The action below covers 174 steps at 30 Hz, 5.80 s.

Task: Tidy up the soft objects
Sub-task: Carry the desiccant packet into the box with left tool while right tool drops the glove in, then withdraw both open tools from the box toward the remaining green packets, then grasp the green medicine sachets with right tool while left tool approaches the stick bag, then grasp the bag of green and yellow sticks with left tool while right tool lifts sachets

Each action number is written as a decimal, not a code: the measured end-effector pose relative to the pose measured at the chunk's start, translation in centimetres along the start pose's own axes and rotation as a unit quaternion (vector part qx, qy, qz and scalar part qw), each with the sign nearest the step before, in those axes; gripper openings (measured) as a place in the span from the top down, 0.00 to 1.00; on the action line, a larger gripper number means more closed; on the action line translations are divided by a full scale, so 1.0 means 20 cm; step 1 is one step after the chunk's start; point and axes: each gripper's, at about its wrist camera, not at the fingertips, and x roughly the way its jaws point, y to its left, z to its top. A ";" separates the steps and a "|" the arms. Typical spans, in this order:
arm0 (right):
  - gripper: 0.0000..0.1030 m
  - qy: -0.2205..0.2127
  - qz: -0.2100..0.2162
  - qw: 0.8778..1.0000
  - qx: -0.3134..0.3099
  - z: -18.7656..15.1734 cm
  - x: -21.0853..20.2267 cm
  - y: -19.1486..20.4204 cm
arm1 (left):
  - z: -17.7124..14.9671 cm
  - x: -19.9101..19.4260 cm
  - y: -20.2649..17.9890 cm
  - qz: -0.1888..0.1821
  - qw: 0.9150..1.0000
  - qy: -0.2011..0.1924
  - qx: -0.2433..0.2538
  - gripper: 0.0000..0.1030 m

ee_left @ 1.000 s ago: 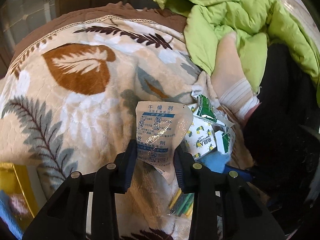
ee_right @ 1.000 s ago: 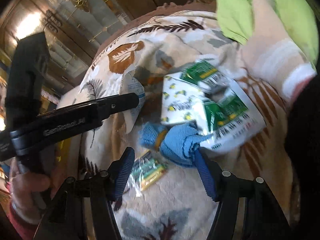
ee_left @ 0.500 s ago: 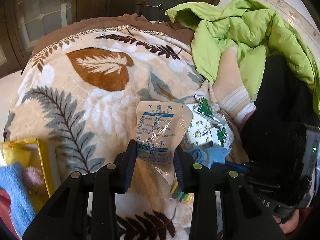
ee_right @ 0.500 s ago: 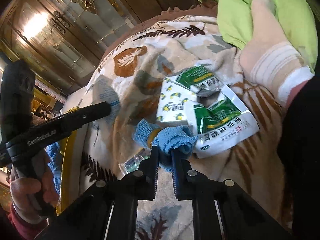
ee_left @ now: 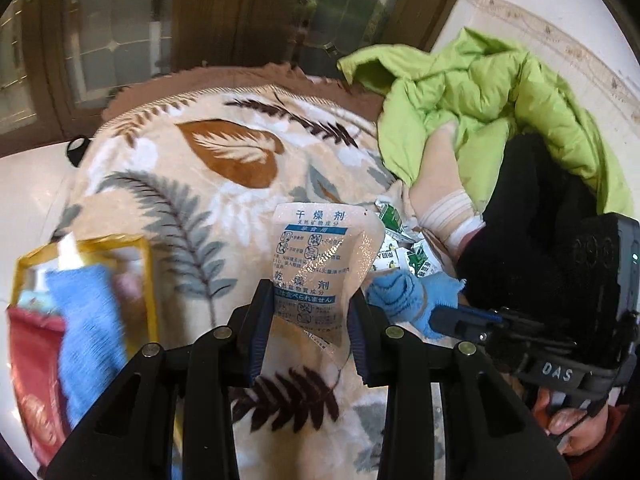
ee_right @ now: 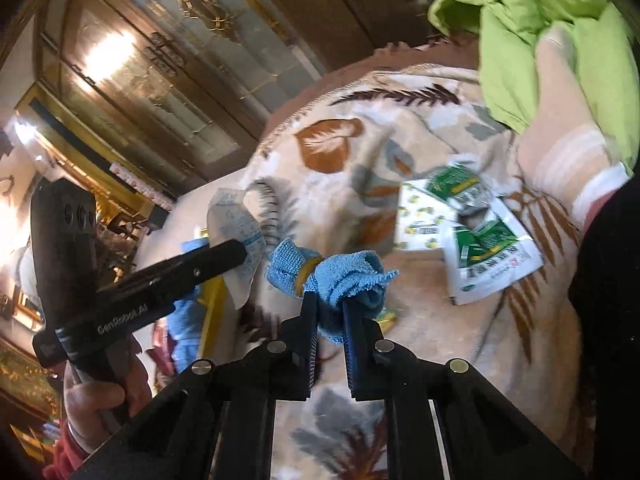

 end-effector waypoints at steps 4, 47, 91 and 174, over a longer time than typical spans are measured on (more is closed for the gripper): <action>0.88 0.005 0.026 0.999 -0.021 0.00 0.01 0.14 | -0.07 -0.18 0.10 0.027 0.999 -0.021 -0.015 0.68; 0.66 0.167 0.105 0.970 -0.138 -0.36 0.51 0.86 | -0.61 -0.51 0.57 0.217 0.973 -0.009 -0.075 0.27; 0.55 0.028 0.026 0.999 0.031 -0.16 -0.17 -0.12 | -0.37 -0.05 -0.14 0.182 0.981 0.015 0.058 0.25; 0.65 0.012 -0.002 0.998 0.061 0.41 0.09 -0.56 | -0.21 0.65 -0.35 0.027 0.978 0.139 0.153 0.19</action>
